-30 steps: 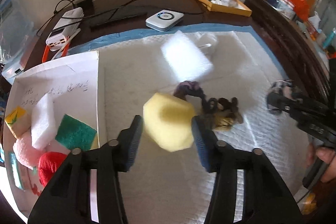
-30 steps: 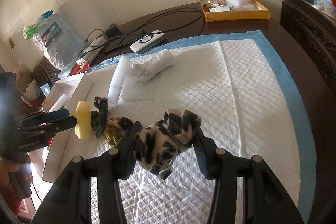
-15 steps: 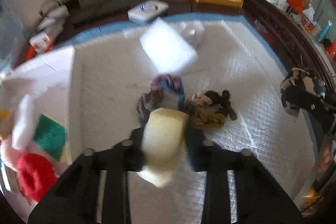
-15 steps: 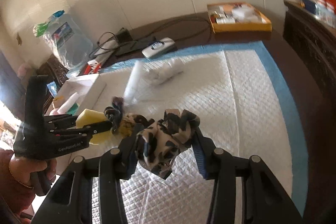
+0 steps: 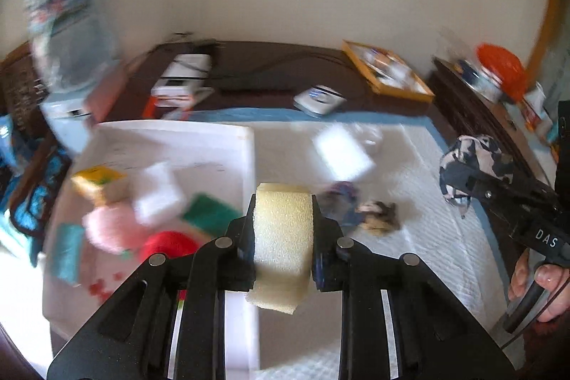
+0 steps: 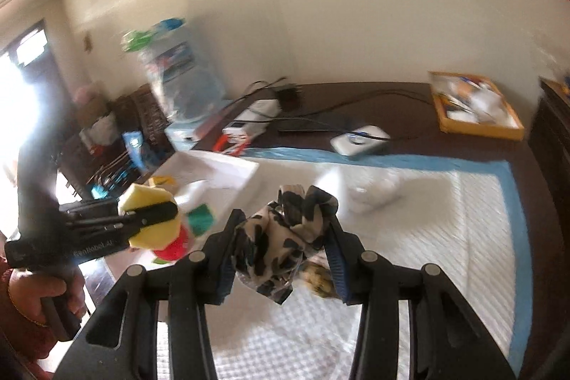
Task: Organize soft objects
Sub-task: 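Carry sponge into white box and open left tool while right releases cloth there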
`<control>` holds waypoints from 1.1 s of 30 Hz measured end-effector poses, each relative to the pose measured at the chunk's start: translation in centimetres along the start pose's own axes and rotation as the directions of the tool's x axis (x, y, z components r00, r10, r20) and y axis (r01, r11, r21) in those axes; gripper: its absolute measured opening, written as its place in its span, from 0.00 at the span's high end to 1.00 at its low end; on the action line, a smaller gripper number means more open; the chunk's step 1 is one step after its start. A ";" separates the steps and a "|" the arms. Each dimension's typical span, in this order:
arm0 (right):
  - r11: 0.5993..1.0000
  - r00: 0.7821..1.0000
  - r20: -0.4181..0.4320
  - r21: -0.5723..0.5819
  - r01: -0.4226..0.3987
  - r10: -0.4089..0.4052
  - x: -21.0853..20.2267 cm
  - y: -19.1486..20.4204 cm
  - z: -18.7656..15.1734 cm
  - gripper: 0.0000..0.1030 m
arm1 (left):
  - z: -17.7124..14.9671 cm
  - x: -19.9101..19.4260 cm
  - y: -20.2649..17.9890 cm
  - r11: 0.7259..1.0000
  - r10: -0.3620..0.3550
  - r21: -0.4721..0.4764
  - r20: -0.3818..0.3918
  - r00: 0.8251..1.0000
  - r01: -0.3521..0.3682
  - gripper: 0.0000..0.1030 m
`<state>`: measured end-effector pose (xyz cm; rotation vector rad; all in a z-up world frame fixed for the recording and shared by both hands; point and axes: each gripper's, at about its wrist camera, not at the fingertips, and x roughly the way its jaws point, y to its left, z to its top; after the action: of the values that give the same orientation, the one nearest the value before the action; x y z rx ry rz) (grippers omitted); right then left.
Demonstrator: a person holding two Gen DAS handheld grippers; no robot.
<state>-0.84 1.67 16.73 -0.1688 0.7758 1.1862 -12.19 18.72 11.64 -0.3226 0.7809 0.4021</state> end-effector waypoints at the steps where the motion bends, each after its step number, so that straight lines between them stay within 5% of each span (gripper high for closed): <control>1: 1.000 1.000 -0.007 -0.018 -0.016 0.015 0.5 0.9 0.2 0.58 | -0.1 -0.8 0.8 1.000 0.017 -0.015 0.013 1.000 -0.017 0.79; 5: 0.995 0.997 -0.034 -0.074 -0.073 0.071 2.5 4.1 0.5 0.58 | -1.2 -2.7 4.7 0.992 0.100 -0.079 0.029 0.995 -0.097 0.78; 13: 0.957 0.968 -0.171 -0.196 -0.213 0.181 7.8 11.7 -0.4 0.58 | -5.1 -4.2 13.7 0.931 0.287 -0.222 -0.050 0.957 -0.291 0.78; 21: 0.923 0.930 -0.296 -0.248 -0.295 0.218 12.3 17.6 -3.4 0.58 | -6.4 -4.2 16.4 0.913 0.332 -0.220 -0.089 0.939 -0.344 0.78; 28: 0.932 0.933 -0.310 -0.247 -0.264 0.183 13.8 18.7 -4.3 0.56 | -6.4 -3.8 17.4 0.915 0.334 -0.201 -0.105 0.937 -0.349 0.74; 30: 0.936 0.937 -0.302 -0.244 -0.253 0.175 13.6 18.7 -4.3 0.47 | -6.4 -3.7 17.6 0.913 0.340 -0.199 -0.106 0.934 -0.355 0.60; 32: 0.937 0.939 -0.294 -0.240 -0.254 0.180 13.6 18.7 -4.2 0.23 | -6.3 -3.7 17.8 0.910 0.347 -0.201 -0.106 0.932 -0.362 0.12; 33: 0.936 0.941 -0.287 -0.243 -0.254 0.181 13.6 18.8 -4.2 0.11 | -6.3 -3.7 18.0 0.909 0.351 -0.203 -0.104 0.931 -0.365 0.03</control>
<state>-17.13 17.43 10.27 -0.4894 0.8713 1.5051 -26.73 30.94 7.75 -0.4006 0.8637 0.8325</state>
